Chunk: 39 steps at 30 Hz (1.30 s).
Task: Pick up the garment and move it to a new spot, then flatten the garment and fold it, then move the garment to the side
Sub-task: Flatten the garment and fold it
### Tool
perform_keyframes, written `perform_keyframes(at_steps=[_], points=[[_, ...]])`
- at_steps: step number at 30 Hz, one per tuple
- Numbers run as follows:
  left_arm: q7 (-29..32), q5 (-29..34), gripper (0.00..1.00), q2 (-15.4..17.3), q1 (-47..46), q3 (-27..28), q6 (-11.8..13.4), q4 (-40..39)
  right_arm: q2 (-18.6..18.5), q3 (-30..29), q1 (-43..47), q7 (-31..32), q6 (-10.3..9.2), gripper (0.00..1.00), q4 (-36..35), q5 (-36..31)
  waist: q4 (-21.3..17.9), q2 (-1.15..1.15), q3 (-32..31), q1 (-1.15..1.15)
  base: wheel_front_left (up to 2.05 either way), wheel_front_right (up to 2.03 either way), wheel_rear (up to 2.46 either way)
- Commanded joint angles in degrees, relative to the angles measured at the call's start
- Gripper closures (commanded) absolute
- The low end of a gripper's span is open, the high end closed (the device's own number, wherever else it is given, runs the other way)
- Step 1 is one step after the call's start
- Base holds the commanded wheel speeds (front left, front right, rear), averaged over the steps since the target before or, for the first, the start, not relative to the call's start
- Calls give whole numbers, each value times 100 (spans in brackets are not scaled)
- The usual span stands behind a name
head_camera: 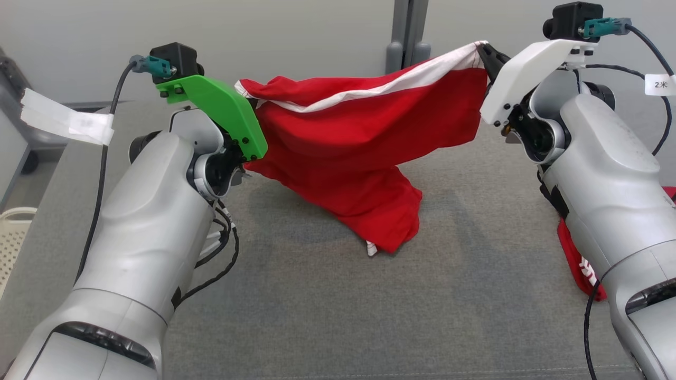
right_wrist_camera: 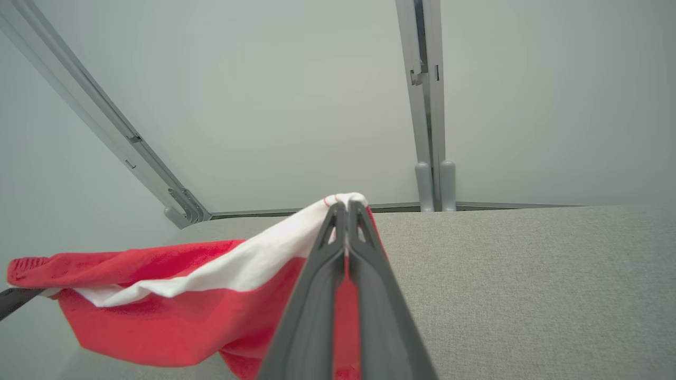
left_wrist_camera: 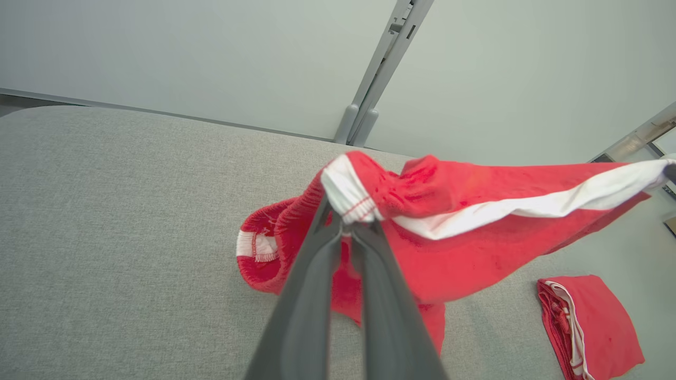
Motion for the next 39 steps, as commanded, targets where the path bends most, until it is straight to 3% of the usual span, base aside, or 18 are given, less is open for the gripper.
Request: perform_keyframes(at_steps=[1,8,16,23,33,39], points=[[39,54,100,57,52,-15,104,-26,-29,43,63,-80,0,100,-100,64,-295,0,-319,0,0,0,0],[-26,-165,100,100,-29,236,457,-274,-93,92,-106,-632,0,100,-506,268,-519,0,-399,0,0,0,0],[-489,-434,100,121,-301,729,722,-566,-58,186,-525,-1139,0,100,-497,177,-674,0,-345,0,0,0,0],[-439,-723,100,-10,-344,960,848,-642,79,350,-715,-1062,0,100,-192,147,-687,0,-189,0,0,0,0],[-797,-1148,100,-154,-905,1321,1125,-899,281,511,-1584,-1111,0,100,237,-8,-647,0,1151,0,0,0,0],[-1537,-1296,100,-188,-1577,1566,959,-1126,234,164,-2533,-1850,0,100,677,-295,-590,0,1955,0,0,0,0]])
